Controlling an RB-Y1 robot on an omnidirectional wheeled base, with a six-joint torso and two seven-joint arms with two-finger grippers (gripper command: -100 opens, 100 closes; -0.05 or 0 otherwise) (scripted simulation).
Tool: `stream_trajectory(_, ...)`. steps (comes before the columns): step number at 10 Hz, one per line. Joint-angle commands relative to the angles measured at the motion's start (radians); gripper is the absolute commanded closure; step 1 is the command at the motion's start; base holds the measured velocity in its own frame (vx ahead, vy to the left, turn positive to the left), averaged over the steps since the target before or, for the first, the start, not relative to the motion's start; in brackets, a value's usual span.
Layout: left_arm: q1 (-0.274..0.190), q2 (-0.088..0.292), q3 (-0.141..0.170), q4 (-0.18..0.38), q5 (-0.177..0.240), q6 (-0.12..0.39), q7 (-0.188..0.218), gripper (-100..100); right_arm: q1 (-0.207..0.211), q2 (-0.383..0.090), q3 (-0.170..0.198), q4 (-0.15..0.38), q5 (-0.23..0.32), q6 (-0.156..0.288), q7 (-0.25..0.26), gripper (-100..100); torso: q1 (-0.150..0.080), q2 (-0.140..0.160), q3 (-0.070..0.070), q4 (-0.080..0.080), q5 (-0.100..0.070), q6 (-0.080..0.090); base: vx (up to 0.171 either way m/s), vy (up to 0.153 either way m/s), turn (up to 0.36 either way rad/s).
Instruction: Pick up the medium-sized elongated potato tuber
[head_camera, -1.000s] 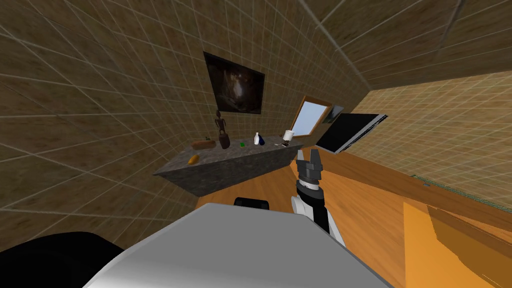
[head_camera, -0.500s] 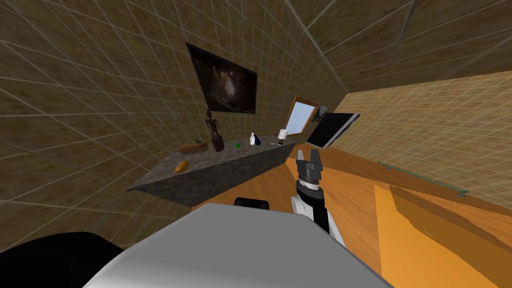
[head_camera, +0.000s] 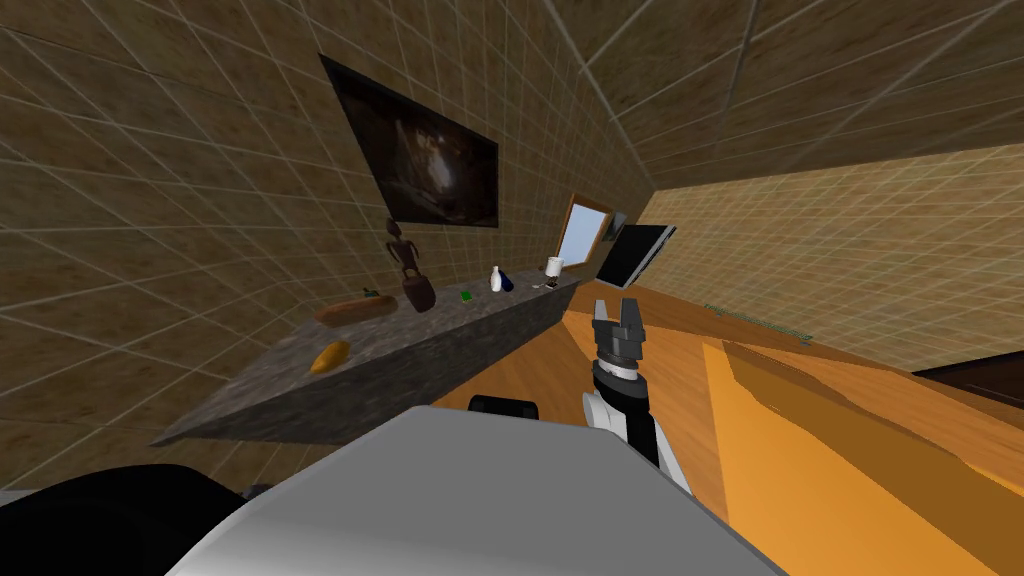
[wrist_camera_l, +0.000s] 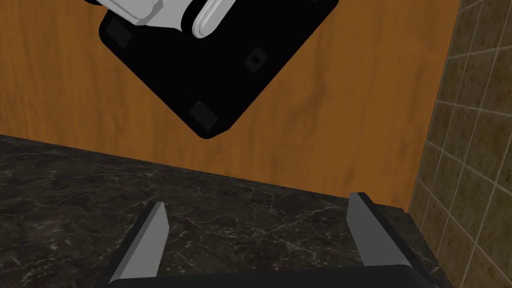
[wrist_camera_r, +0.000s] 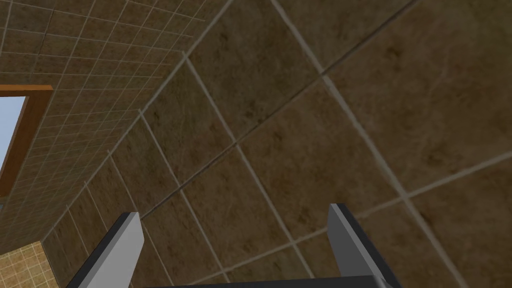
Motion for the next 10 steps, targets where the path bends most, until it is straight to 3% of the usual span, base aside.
stream_trajectory(1,-0.003,0.033,0.004,0.019,0.002,0.014,0.028,-100,0.0,0.0,0.0,0.0,0.0,0.0,0.0,0,0.0,0.0,0.0,0.0,0.0,0.0,0.059,0.116,-0.132)
stream_trajectory(2,-0.002,0.067,0.01,0.045,0.015,0.033,0.056,-100,0.0,0.0,0.0,0.0,0.0,0.0,0.0,0,0.0,0.0,0.0,0.0,0.0,-0.001,0.056,0.103,-0.223)
stream_trajectory(3,-0.002,0.067,0.01,0.045,0.015,0.033,0.056,-100,0.0,0.0,0.0,0.0,0.0,0.0,0.0,0,-0.001,0.0,0.0,0.0,0.0,0.0,0.036,0.097,-0.125)
stream_trajectory(5,-0.001,0.117,0.024,0.089,0.039,0.069,0.106,-100,0.0,0.0,0.0,0.0,0.0,0.0,0.0,0,-0.001,0.001,0.001,0.0,0.0,-0.001,0.059,0.137,-0.285)
stream_trajectory(10,-0.005,0.142,0.042,0.123,0.06,0.099,0.145,-100,0.0,0.0,0.0,0.0,0.0,0.0,0.0,0,0.001,0.001,0.0,0.0,0.001,-0.001,0.041,0.142,-0.129)
